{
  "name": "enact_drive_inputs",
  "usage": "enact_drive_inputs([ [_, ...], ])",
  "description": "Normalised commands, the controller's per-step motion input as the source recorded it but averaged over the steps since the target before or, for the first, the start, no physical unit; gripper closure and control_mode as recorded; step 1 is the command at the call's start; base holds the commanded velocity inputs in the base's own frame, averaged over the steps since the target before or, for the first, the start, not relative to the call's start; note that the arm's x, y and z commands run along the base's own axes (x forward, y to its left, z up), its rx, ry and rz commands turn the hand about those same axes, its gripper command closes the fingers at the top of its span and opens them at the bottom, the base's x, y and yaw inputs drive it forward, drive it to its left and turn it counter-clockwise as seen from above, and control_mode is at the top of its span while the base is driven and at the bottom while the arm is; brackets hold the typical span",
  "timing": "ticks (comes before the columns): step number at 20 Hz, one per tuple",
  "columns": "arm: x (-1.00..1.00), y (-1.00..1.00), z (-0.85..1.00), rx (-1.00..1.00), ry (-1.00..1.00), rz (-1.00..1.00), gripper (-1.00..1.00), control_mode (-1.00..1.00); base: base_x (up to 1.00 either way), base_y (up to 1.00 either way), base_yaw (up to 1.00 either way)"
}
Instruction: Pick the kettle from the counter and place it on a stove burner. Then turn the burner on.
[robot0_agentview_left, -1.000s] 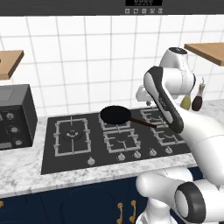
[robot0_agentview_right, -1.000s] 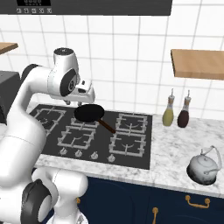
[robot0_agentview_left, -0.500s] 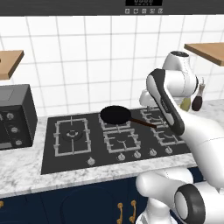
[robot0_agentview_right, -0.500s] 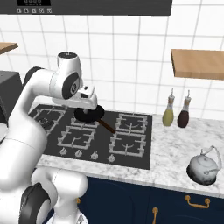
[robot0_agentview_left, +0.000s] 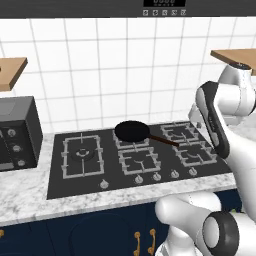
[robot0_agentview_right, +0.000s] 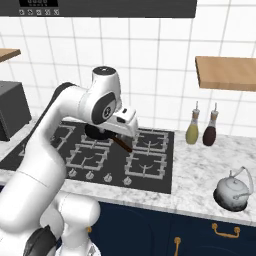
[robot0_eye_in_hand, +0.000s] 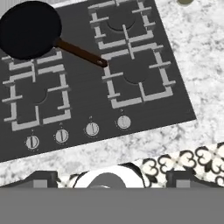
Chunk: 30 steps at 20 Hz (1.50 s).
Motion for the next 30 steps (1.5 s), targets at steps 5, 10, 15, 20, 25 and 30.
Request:
enact_drive_inputs([
  [5,-0.19,-0.94,-0.05,0.0,0.1,-0.23,-1.0,-1.0,0.0,0.0,0.0],
  [10,-0.04,-0.93,-0.16,0.0,0.16,-0.22,-1.0,-1.0,0.0,0.0,0.0],
  [15,-0.02,-0.86,-0.31,0.0,0.05,-0.18,-1.0,-1.0,0.0,0.0,0.0],
  [20,0.0,-0.6,-0.6,-0.06,0.02,-0.09,-1.0,-1.0,0.0,0.0,0.0],
  [25,0.0,-0.53,-0.38,-0.11,0.0,-0.01,-1.0,-1.0,0.0,0.0,0.0],
  [30,0.0,-0.51,0.0,-0.13,-0.03,0.05,-1.0,-1.0,0.0,0.0,0.0],
])
